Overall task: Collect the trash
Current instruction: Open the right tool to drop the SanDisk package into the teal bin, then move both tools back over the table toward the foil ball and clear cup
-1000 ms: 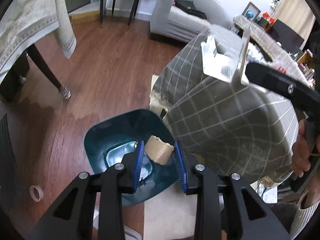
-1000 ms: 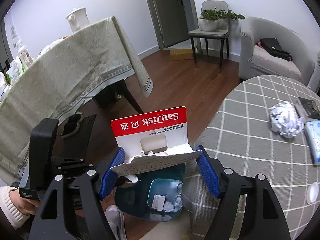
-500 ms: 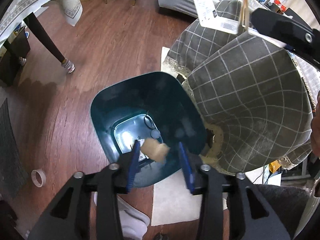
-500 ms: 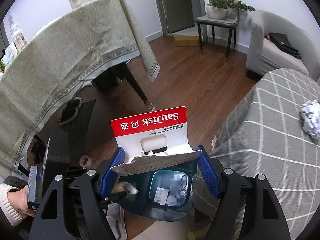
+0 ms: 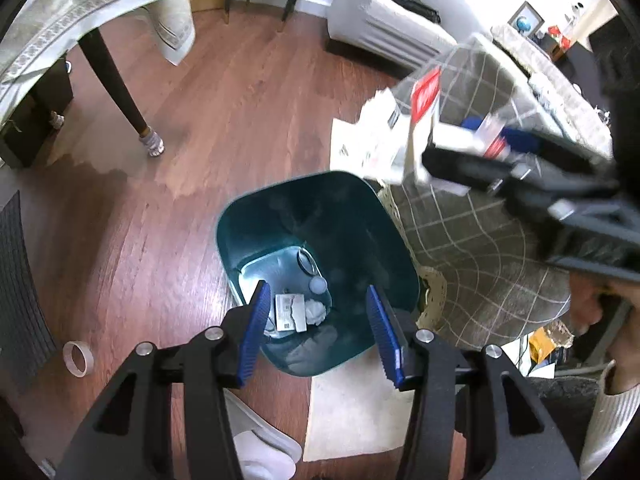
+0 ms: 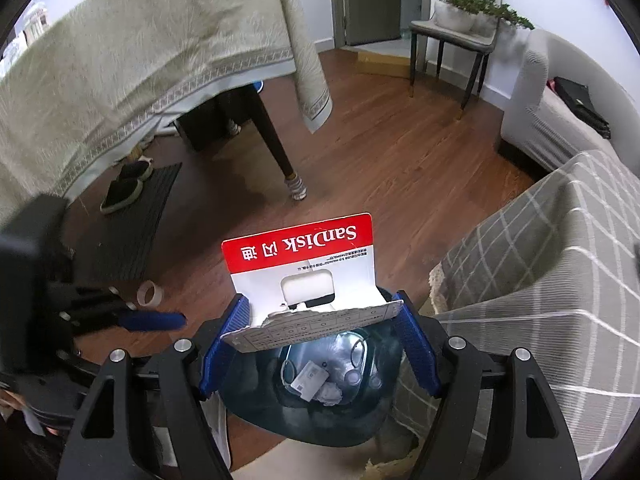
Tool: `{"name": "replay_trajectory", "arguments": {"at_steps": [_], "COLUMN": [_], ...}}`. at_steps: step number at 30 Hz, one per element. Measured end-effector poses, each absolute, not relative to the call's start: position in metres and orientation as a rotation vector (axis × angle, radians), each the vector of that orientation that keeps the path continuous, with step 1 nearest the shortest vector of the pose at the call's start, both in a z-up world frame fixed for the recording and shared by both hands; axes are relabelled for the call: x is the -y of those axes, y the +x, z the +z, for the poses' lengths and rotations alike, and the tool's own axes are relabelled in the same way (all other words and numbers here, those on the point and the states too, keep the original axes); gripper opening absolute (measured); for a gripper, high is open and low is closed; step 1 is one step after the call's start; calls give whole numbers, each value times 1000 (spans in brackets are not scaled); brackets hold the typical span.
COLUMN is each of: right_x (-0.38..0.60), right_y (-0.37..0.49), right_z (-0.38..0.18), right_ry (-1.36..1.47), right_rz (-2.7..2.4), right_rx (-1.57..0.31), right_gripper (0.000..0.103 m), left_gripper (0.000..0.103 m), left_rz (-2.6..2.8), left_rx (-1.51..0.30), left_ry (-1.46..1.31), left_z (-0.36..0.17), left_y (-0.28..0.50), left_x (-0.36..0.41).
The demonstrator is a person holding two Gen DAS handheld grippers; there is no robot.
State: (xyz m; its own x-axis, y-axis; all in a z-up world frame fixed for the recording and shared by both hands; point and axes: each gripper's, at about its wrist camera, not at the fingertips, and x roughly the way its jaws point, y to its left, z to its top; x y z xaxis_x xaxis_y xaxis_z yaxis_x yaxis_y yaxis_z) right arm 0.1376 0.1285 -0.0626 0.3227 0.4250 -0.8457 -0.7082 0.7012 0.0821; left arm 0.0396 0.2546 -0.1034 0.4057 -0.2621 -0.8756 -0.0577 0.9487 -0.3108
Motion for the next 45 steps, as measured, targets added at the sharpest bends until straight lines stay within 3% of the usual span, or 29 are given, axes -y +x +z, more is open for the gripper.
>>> {"name": "replay_trajectory", "arguments": {"at_steps": [4, 15, 22, 25, 32, 40, 45], "right_x": [-137, -156, -145, -139, -132, -122, -103], "right_y": [139, 131, 125, 121, 117, 107, 105], "right_z": [-78, -146, -176, -179, -157, -88, -47], "right_ry": [-342, -441, -507, -513, -475, -381, -345], "right_rz": [761, 740, 690, 682, 721, 857, 858], "right_rx": [-1026, -1202, -1289, -1305, -1258, -1076, -970], "right_gripper": [74, 74, 75, 81, 81, 80, 67], "left_gripper": [48, 28, 28, 28, 28, 28, 28], "left_rz": [-111, -69, -83, -93, -88, -102, -118], "left_rx": [-1110, -964, -877, -852, -821, -764, -718], "left_ry": [-327, -324, -363, -367, -376, -356, -323], "left_z": [-93, -51, -24, -16, -3, 21, 37], "left_y": [35, 27, 26, 26, 29, 37, 41], "left_x": [-268, -294, -299, -296, -291, -267, -245]}}
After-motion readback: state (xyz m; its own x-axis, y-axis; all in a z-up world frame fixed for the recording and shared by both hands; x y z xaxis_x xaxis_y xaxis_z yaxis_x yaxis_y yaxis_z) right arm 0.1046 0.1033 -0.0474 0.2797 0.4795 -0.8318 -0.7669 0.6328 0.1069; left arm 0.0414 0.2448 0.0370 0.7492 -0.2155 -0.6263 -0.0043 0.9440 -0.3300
